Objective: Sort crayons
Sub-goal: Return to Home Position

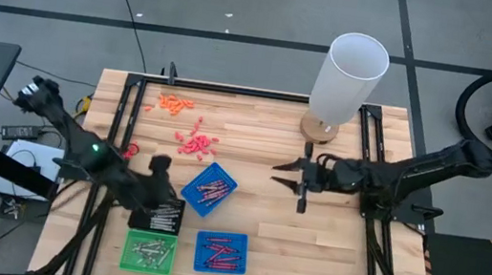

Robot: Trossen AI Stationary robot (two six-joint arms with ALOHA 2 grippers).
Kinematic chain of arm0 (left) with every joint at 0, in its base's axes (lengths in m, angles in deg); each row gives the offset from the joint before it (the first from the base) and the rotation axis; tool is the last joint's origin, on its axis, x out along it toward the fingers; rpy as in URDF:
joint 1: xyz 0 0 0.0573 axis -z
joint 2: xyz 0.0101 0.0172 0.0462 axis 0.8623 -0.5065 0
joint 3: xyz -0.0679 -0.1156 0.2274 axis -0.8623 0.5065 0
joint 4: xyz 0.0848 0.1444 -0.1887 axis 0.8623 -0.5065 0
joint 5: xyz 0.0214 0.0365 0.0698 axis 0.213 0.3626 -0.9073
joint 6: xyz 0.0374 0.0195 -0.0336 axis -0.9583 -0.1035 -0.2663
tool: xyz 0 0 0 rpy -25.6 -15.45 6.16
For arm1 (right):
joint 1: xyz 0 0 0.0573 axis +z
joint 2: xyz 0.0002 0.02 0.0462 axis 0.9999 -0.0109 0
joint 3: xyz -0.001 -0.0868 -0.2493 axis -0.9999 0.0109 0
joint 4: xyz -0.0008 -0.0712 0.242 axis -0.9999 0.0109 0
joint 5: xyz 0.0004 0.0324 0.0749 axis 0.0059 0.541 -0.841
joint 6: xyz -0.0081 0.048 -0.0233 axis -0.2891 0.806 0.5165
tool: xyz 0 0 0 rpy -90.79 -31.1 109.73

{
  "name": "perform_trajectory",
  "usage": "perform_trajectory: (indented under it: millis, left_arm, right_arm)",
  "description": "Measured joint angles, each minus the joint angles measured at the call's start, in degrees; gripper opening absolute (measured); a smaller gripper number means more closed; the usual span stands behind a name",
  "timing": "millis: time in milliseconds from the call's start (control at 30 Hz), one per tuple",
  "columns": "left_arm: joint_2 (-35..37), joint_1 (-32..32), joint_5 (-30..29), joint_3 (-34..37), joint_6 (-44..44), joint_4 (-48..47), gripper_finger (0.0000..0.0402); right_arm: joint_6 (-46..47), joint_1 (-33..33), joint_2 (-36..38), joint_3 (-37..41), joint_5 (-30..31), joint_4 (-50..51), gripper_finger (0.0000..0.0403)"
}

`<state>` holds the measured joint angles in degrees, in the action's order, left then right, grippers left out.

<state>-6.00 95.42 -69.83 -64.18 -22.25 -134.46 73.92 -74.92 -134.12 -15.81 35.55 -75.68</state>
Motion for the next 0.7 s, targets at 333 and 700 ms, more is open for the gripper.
perform_trajectory:
  millis: [333,700]
  left_arm:
    - [10.83,-2.33,-12.94,0.02,-12.56,0.04,0.0032]
    - [20.18,-2.33,-15.45,0.06,-21.46,0.34,0.0008]
  right_arm:
    - [-2.96,-5.36,12.37,-0.01,-0.09,8.18,0.0096]
    - [-3.84,-13.74,21.91,-0.02,-1.98,13.18,0.0095]
